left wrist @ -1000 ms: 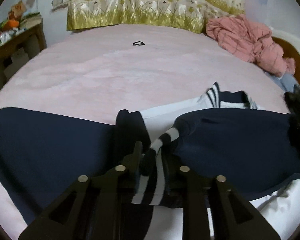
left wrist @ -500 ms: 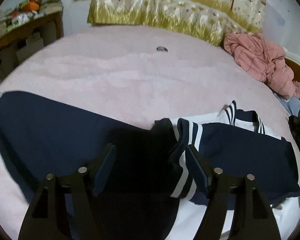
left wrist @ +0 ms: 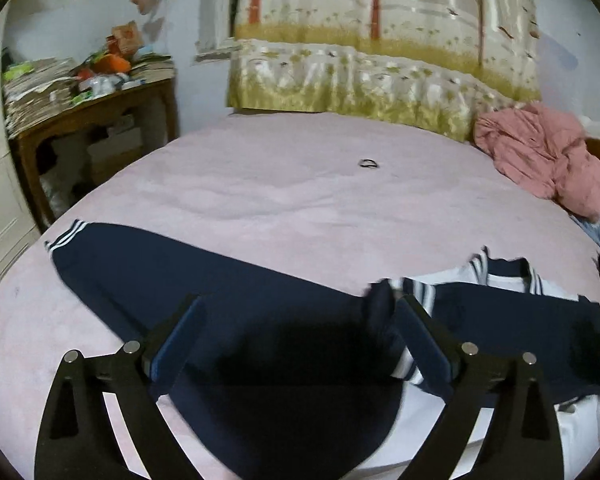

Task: Fold large clothes
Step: 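Open the left gripper and release the sleeve on the jacket, then move the left gripper to the other striped sleeve cuff and grasp it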

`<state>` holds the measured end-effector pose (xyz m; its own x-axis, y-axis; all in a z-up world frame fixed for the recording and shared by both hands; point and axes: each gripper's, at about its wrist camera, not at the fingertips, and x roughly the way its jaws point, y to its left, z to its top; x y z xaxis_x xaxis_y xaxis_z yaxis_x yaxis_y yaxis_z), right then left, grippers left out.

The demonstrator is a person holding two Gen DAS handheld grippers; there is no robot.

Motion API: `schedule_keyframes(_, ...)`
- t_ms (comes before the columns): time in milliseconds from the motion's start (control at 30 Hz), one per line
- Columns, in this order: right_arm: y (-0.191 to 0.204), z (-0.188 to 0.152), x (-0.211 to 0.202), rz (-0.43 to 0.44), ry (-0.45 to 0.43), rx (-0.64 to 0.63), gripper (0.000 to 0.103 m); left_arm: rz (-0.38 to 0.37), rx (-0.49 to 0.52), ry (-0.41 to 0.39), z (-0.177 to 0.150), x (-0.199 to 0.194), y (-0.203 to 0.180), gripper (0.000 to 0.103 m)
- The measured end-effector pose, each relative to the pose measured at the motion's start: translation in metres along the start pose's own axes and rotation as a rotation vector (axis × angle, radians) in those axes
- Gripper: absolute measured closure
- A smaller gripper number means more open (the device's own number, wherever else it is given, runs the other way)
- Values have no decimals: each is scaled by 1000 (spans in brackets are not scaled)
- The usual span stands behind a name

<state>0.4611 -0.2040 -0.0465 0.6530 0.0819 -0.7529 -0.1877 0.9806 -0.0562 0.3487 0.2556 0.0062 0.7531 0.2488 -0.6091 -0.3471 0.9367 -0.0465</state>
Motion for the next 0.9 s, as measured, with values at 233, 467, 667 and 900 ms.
schedule_keyframes(233,-3,-10,-20,-100,-166,15,20,70,-125,88,-5,33,62,4)
schedule_keyframes(467,-28,-5,-35,-75,-283,82,18,92,-376,215,-33,89,142,4)
schedule_keyframes(667,-32,-5,-37,-59,-324,119,18,189,-377,197,-40,126,174,1)
schedule_keyframes(900,-30,-5,-25,-46,-274,104,18,102,-482,104,-37,127,202,83)
